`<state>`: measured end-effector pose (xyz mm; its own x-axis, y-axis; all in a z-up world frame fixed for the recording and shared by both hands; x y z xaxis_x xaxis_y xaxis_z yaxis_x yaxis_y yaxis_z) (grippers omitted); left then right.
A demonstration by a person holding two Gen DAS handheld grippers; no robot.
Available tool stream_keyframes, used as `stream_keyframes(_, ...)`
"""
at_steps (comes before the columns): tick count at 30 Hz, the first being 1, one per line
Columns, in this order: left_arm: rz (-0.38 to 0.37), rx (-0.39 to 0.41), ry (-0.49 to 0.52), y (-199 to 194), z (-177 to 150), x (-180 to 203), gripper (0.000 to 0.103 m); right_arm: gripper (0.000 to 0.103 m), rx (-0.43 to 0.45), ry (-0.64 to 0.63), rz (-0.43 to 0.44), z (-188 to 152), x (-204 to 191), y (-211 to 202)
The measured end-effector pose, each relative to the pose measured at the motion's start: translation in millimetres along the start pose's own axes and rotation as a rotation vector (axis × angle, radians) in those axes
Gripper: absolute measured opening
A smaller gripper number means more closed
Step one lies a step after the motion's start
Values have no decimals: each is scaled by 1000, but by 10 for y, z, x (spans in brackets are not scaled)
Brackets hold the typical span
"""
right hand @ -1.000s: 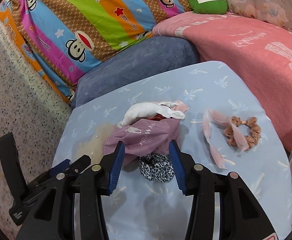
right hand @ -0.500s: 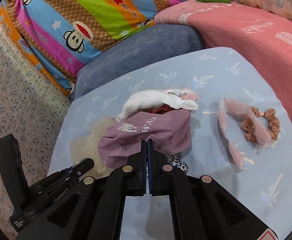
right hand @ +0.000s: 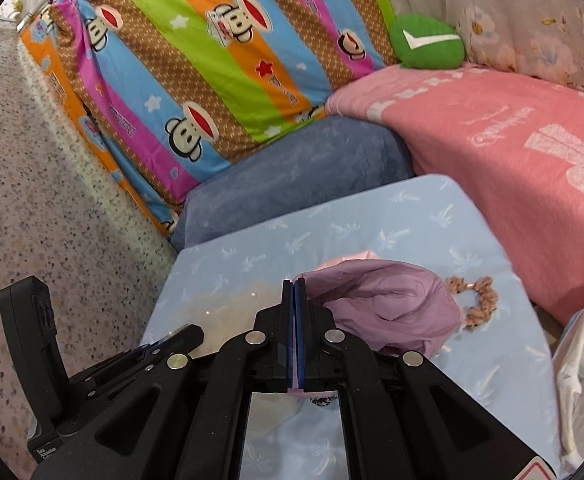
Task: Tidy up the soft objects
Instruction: 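Grasp the beige tulle with the left tool while the right tool grasps the mauve cloth, then carry the tulle and mauve cloth over the white bin and open both tools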
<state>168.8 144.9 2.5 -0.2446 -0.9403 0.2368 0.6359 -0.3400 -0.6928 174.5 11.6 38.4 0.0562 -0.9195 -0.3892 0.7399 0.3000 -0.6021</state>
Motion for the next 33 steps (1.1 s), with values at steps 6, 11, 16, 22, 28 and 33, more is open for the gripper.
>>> stream_keyframes(6,-48,48,43,-186,81,350,3,2,81,-6,-23,162,135,-559)
stream_keyframes(11,-95,78,95,-312,148,710,3,2,143,7,-54,263,351,-974)
stream_keyframes(16,-137,98,143,-398,181,1071,3,2,198,42,-92,309,679,-1391)
stream_keyframes(22,-203,104,199,-430,168,1558,3,2,239,79,-144,282,1116,-1799)
stream_keyframes(28,-267,79,247,-371,91,2018,3,2,261,118,-208,179,1593,-2140)
stream_keyframes(33,-313,47,280,-272,-20,2365,3,2,257,163,-248,51,1968,-2297)
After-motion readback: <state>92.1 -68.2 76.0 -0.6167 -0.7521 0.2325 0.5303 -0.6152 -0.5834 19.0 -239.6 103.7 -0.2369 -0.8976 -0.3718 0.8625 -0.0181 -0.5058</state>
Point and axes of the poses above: each gripper's, at about its wrist camera, not at the fingertips, and y roughly the way its jaws point, x to its right, z to its top, the point moved 4 cm from there along y, roughly the way its jaws point, and after that the axes turned 2 degrees about -x, right-handed, at the moved point
